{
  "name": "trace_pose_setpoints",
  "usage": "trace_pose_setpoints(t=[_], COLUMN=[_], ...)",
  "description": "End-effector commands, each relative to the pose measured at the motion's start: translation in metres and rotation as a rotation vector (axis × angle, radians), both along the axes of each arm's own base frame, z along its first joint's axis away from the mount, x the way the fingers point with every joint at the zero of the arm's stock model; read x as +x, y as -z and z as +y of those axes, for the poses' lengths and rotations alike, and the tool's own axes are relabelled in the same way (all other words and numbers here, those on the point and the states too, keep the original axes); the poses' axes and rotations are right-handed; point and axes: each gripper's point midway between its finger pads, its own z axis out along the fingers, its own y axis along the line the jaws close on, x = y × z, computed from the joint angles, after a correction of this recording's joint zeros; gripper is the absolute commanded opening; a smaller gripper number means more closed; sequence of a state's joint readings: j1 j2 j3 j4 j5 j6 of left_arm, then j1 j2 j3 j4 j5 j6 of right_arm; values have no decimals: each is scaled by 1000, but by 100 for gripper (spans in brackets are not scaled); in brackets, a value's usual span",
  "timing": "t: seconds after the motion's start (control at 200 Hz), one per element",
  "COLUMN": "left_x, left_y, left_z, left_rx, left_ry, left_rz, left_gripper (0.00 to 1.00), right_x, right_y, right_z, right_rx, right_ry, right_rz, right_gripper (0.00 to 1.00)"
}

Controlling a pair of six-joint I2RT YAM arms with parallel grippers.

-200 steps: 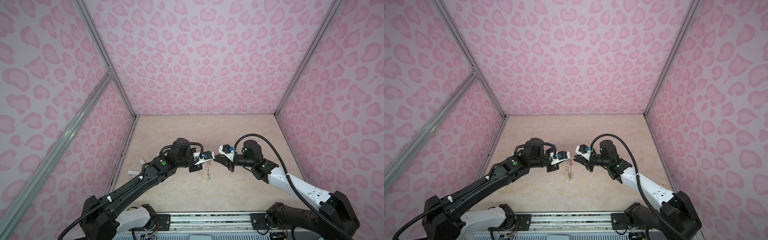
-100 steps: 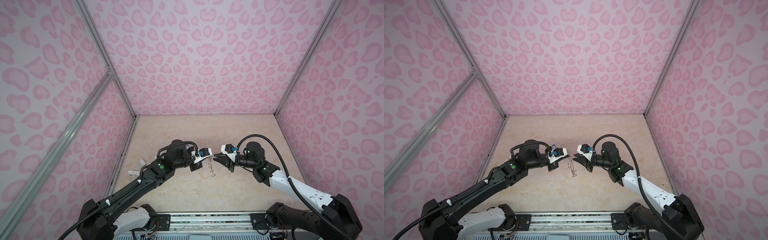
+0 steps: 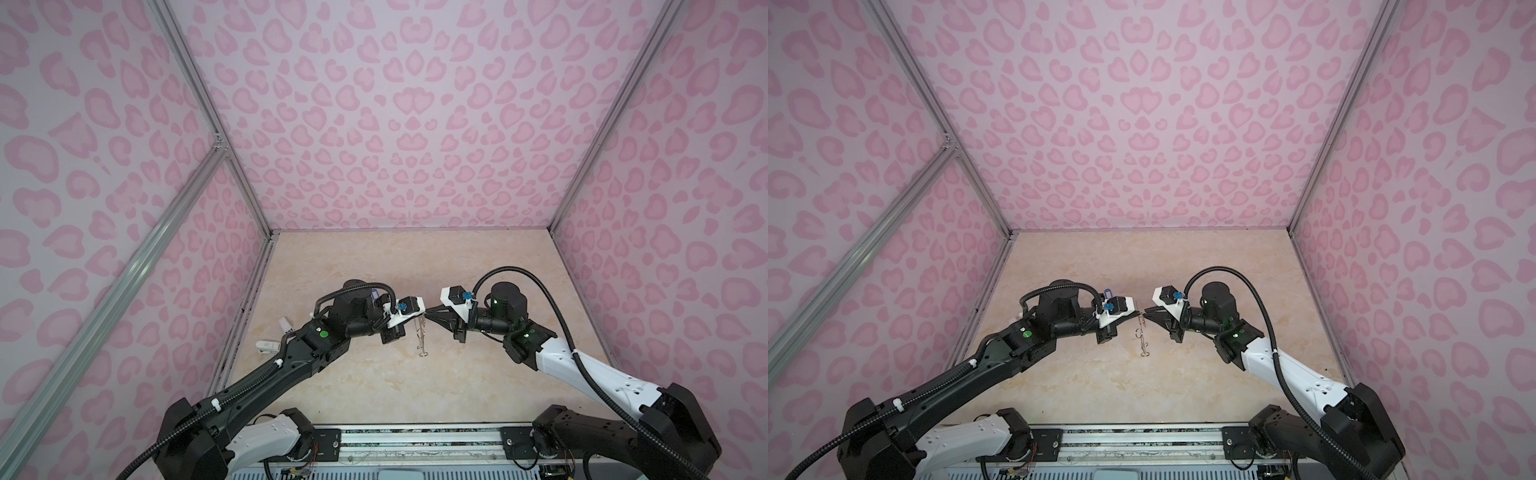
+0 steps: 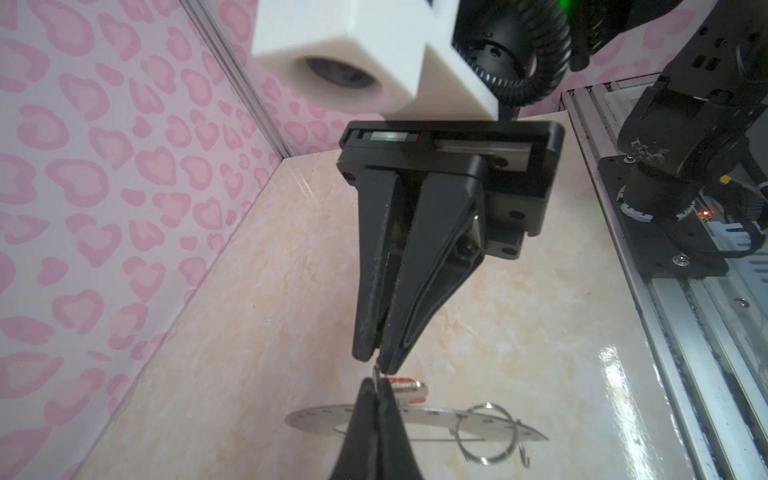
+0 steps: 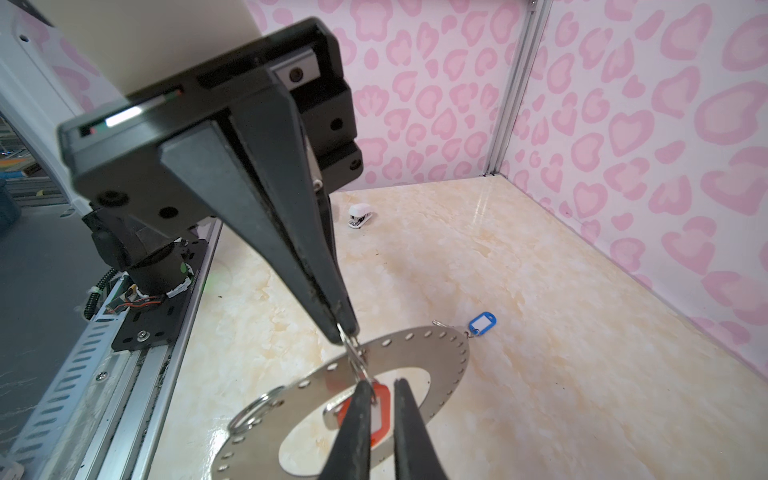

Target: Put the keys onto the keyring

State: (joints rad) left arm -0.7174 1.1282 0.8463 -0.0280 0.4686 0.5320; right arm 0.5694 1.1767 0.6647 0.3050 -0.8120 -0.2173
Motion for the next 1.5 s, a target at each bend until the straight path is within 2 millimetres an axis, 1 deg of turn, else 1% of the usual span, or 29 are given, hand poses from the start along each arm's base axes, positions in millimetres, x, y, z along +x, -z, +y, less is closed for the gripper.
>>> trace_pose_setpoints(t=[0.0,0.095,0.185,0.24,0.38,0.49,0.59,0.79,0.82,0.905,0.995,1.095,1.19,1.32,1.495], left_x=[-2,-3,-4,-5,-3,-1,-1,-1,-1,1,2,2,1,-3,-6], left_y=[-14,-14,-13,-13,-18,-23,-27,-28,-28,-28,-29,-34,-36,-39,-42], left_z=[-4,-3,-3,-1,1,-3,-8,-14,-15,-14,-12,-11,-10,-13,-15], left_rx=[-36,-32,-28,-27,-46,-61,-77,-93,-92,-96,-103,-118,-131,-141,-146], left_ry=[28,32,35,33,17,32,56,90,90,88,87,91,103,131,157], left_rz=[-43,-47,-39,-39,-57,-62,-55,-44,-43,-44,-39,-36,-26,-9,5], left_gripper=[3,3,3,3,3,3,3,3,3,3,3,3,3,3,3], right_x=[-2,-2,-3,-4,-6,-8,-9,-6,-5,1,7,4,2,-2,-5], right_y=[-3,-3,-4,-3,6,10,7,4,6,7,8,5,-8,-27,-39], right_z=[3,4,4,4,1,1,3,6,5,-2,-14,-24,-27,-20,-10], right_rx=[12,11,13,8,-31,-56,-71,-85,-95,-116,-128,-137,-97,-33,4], right_ry=[-19,-28,-36,-41,-63,-92,-120,-134,-127,-95,-44,-9,9,-2,-24], right_rz=[9,15,17,25,66,88,96,73,70,49,15,-37,-88,-136,-159], right_gripper=[13,9,0,0,0,0,0,0,4,19,27,29,29,29,28])
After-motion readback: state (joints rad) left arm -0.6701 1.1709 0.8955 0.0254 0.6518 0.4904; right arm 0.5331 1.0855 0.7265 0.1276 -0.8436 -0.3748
